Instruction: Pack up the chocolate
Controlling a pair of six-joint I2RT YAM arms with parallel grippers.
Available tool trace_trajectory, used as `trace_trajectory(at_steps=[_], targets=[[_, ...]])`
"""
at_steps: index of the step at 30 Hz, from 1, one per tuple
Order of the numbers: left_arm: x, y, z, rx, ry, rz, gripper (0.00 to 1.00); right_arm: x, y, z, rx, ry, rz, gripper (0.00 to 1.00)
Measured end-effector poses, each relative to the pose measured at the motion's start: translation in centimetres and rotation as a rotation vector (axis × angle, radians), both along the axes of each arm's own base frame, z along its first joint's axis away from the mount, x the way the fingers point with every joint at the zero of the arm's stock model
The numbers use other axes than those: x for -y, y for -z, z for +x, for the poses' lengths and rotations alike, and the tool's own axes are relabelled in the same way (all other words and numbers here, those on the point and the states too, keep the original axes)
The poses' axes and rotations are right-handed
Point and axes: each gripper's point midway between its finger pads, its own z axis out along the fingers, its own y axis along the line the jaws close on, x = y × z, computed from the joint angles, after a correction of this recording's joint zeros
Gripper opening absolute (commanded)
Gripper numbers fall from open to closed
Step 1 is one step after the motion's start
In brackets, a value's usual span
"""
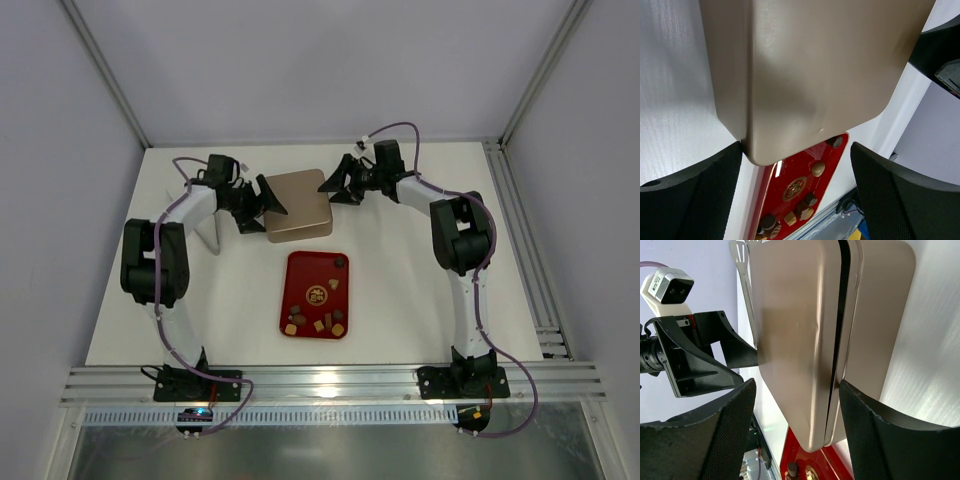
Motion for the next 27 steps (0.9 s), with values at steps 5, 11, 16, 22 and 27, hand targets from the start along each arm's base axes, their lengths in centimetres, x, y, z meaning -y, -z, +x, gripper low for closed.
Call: trace_trajectory(at_steps=[5,11,16,22,27], targets=[[0.0,-0.1,0.0,0.0,-0.003,-0.002,0.86,0.0,0.1,-0.1,0.001,-0.004,-0.013,0.68],[0.0,-0.6,0.0,0.012,-0.003,-0.003,0.85,-0.1,0.2,-0.1,0.01,-0.007,-0.027,0.68],[0.0,-0.7,0.1,0.015,-0.003,-0.003,0.85,-0.1,0.3,0.0,0.015,-0.005,-0.035,0.68],[0.0,-1.4,0.5,0.029,-0.005,-0.002,0.84,0.1,0.7,0.0,0.017,0.001,-0.057,0.68],[0.0,-2.8,1.6,0.068,-0.006,0.002,0.84,0.2,2.1,-0.7,-0.025,0.005,-0.098,0.68]])
